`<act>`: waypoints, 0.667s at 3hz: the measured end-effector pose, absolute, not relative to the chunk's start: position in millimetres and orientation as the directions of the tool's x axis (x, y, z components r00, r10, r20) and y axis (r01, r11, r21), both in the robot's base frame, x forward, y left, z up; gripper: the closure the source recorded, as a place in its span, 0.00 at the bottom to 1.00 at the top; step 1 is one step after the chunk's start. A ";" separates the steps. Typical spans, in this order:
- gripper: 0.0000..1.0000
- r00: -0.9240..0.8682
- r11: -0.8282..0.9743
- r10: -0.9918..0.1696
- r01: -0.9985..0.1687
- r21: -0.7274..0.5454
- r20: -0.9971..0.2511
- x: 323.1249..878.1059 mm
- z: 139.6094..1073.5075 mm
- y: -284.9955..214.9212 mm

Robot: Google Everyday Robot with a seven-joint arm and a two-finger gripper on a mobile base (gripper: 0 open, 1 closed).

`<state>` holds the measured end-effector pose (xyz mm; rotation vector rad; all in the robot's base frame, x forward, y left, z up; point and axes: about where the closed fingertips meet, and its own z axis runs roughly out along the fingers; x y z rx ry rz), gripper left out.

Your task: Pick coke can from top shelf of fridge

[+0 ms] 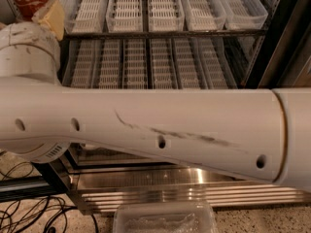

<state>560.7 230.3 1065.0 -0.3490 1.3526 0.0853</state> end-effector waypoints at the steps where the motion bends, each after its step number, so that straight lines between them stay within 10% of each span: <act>1: 0.25 0.229 0.953 -0.117 -0.247 -0.174 -0.966 560.3 1072.4 237.2; 2: 0.27 0.220 0.959 -0.099 -0.240 -0.153 -0.970 559.6 1075.1 244.1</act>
Offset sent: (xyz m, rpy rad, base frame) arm 0.0012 0.0230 0.0069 0.0686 0.0186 -0.0309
